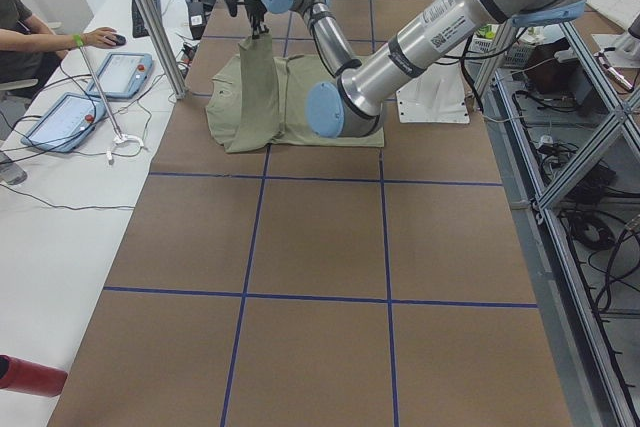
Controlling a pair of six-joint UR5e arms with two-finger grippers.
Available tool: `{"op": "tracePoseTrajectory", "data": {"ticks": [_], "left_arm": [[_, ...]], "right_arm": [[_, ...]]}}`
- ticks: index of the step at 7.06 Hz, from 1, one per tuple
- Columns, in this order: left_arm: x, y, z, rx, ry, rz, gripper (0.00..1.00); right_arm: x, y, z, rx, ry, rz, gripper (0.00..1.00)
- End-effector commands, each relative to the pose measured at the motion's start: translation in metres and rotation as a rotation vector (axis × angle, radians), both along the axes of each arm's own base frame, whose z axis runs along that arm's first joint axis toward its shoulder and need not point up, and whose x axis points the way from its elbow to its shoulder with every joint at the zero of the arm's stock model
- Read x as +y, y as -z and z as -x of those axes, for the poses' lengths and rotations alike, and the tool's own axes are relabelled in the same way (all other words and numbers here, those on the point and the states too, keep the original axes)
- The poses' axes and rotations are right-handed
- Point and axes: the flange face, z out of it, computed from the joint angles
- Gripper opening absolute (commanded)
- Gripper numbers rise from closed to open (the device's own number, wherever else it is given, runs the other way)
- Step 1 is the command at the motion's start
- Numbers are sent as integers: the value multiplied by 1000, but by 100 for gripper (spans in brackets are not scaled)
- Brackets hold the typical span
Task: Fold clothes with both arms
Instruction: 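Carry the sleeve across the chest with the left gripper and release it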
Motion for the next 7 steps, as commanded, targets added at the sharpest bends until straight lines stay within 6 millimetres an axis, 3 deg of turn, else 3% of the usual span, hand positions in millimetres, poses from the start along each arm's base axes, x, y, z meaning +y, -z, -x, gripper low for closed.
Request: {"op": "tracePoseTrajectory", "data": {"ticks": [1,5,6,7], "left_arm": [[24,39,-81,105,-29,46,0],[44,-9,-167,99,-29,47,0],[59,-8,-187,108,-34,45,0],[95,3,-218,117,-56,22,21]], "right_arm": [[-4,-18,-13,-8,4,16,100],[-13,-28,-9,-15,-2,10,100],[-15,-30,-9,-13,-2,15,100],[-21,-33,-7,-13,-2,16,100]]}}
